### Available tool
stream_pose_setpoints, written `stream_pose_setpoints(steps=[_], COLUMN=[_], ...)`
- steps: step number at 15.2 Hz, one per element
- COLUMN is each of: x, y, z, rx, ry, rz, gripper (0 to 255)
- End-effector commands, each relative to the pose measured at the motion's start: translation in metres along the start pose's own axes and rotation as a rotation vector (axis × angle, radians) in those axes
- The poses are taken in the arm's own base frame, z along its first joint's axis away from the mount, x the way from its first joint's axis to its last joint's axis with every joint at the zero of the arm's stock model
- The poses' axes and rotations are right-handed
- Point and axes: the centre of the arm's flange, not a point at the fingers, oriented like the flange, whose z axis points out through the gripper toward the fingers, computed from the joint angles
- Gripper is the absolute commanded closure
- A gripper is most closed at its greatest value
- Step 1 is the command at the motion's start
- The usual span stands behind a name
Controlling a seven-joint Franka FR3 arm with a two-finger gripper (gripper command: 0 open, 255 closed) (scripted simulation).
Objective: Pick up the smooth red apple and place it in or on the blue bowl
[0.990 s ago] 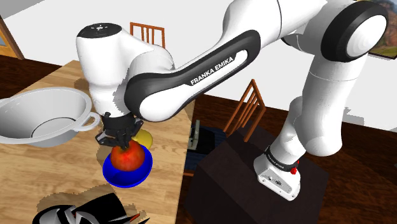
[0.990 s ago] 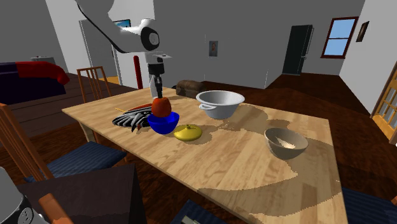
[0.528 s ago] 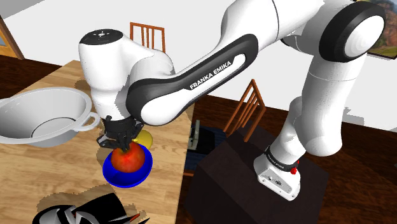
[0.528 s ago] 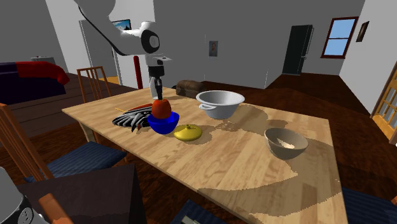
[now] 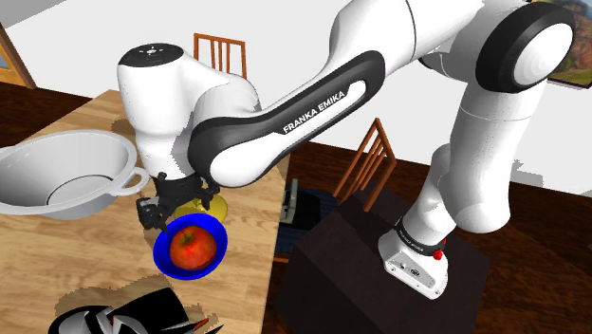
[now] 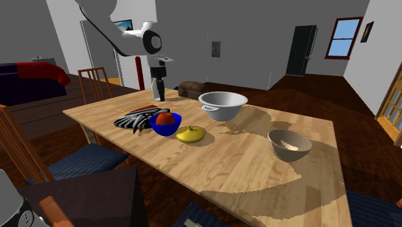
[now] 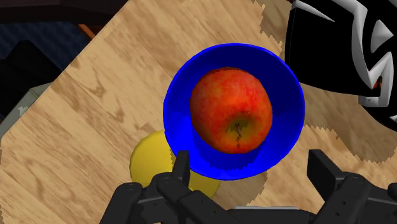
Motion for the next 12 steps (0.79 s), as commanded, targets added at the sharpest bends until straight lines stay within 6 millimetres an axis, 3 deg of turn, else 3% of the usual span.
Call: stream_pose_setpoints(steps=[1, 4, 12], x=[0.0, 0.0, 0.0], y=[0.0, 0.0, 0.0], z=[-0.013, -0.05, -0.05], rx=[0.0, 0.0, 0.0], ry=[0.0, 0.0, 0.0], rz=[0.0, 0.0, 0.0], gripper=[0, 0, 0])
